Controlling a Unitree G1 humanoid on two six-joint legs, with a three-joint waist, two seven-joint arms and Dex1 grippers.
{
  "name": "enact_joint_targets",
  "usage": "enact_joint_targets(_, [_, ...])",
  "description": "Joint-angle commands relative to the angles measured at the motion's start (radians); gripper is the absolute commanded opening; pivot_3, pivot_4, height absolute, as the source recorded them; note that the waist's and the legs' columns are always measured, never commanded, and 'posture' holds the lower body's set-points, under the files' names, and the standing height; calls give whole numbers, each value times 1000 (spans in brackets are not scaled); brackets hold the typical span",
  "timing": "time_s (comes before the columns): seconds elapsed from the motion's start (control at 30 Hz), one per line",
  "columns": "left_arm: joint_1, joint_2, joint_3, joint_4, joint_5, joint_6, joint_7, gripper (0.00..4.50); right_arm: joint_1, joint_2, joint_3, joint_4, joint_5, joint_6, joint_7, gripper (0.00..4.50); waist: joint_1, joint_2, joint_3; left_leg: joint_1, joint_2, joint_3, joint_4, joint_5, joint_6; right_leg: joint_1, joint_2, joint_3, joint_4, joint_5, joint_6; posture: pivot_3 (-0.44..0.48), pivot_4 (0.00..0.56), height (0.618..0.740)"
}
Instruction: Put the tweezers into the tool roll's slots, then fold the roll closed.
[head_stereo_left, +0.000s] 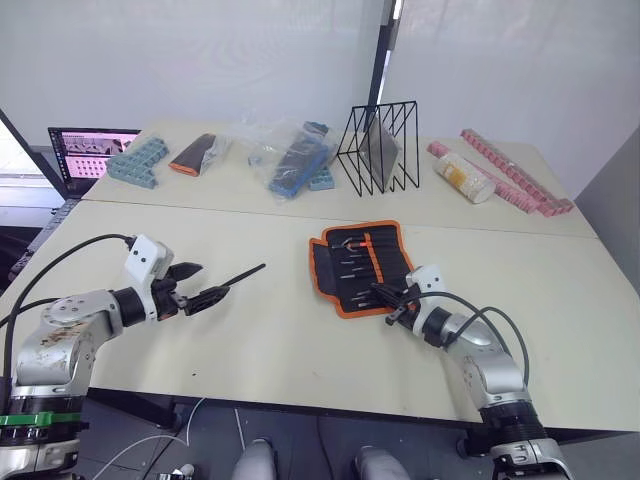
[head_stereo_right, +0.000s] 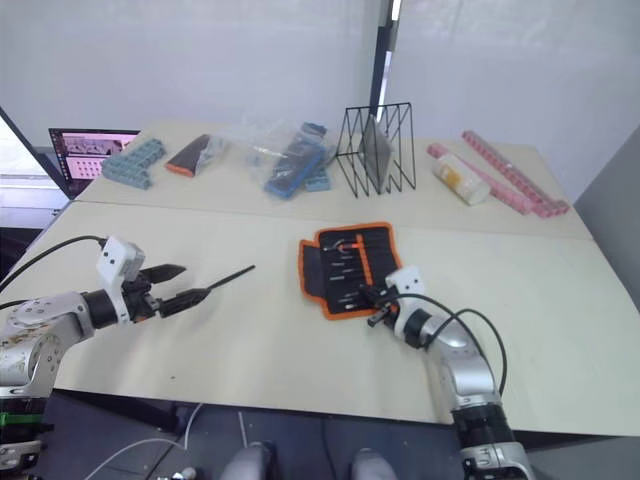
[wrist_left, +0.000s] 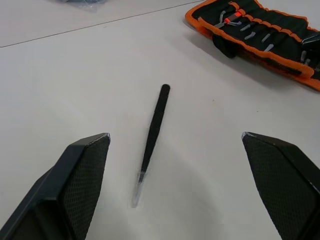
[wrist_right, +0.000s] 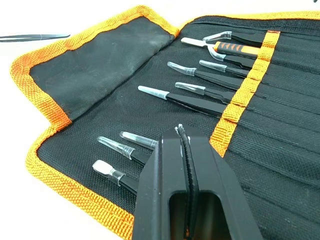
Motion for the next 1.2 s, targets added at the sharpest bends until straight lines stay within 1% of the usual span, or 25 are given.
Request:
enact_joint_targets(0.03, [-54, 2, -32, 116, 41, -107, -51, 4489, 33, 13, 34, 21, -20, 24, -2, 0, 0, 0, 0, 0, 0, 0, 0, 0, 0, 0, 0, 0, 0, 0, 0, 0, 150, 734])
enact_joint_targets(0.27, [-163, -30, -118, 361, 125, -258, -122, 4489, 44, 10, 28, 2, -19, 34, -10, 0, 2, 0, 0, -1, 0, 0, 0, 0, 0, -1, 0, 0, 0, 0, 0, 0, 150, 734])
enact_joint_targets(0.43, [-244, -67, -158, 465, 163, -326, -141, 4489, 48, 6, 24, -11, -18, 40, -14, 0, 5, 0, 0, -1, 0, 0, 0, 0, 0, -1, 0, 0, 1, 0, 0, 0, 150, 734])
enact_joint_targets(0.57, [-278, -77, -193, 558, 224, -389, -135, 4489, 52, 3, 24, -18, -17, 43, -17, 0, 6, 0, 0, -1, 0, 0, 1, 0, 1, -1, 0, 0, 1, 0, 0, 0, 150, 734])
enact_joint_targets(0.6, [-281, -77, -201, 580, 238, -400, -133, 3915, 52, 2, 23, -19, -17, 44, -18, 0, 6, 0, 0, -1, 0, 0, 1, 0, 1, 0, 0, 0, 1, 0, 0, 0, 150, 734])
enact_joint_targets(0.67, [-283, -81, -206, 605, 249, -418, -136, 3340, 54, 2, 23, -21, -17, 45, -21, 0, 6, 0, 0, -1, 0, 0, 1, 0, 1, 0, 0, 0, 1, 0, 0, 0, 150, 734])
enact_joint_targets(0.7, [-285, -85, -205, 610, 250, -422, -137, 2951, 53, 1, 22, -21, -16, 45, -21, 0, 5, 0, 0, -1, 0, 0, 1, 0, 1, 0, 0, 0, 1, 0, 0, 0, 150, 734])
enact_joint_targets(0.83, [-295, -102, -200, 626, 250, -441, -141, 1646, 54, 1, 22, -24, -16, 47, -23, 0, 6, 0, 0, -1, 0, 0, 1, -1, 1, 0, 0, 0, 1, 0, 0, 0, 150, 734])
enact_joint_targets(0.9, [-298, -106, -205, 611, 261, -455, -132, 1092, 54, 0, 22, -25, -17, 47, -24, 0, 6, 0, 0, -1, 0, 0, 1, -1, 2, 0, 0, 0, 1, 0, 0, 0, 150, 734])
enact_joint_targets(0.97, [-304, -112, -204, 585, 261, -455, -127, 334, 53, -1, 20, -23, -16, 47, -24, 0, 6, 0, 0, -1, 0, 0, 1, -1, 2, 0, 0, 0, 1, 0, 0, 0, 150, 734])
enact_joint_targets(1.0, [-306, -117, -202, 565, 254, -448, -129, 53, 52, -2, 20, -22, -16, 47, -23, 0, 6, 0, 0, -1, 0, 0, 1, -1, 2, 1, 0, 0, 1, 0, 0, 0, 150, 734])
enact_joint_targets(1.2, [-290, -126, -199, 490, 237, -412, -140, 16, 46, -2, 24, -16, -18, 46, -21, 0, 7, 0, 0, -1, 0, 0, 1, -1, 2, 0, 0, 0, 1, 0, 0, 0, 150, 734])
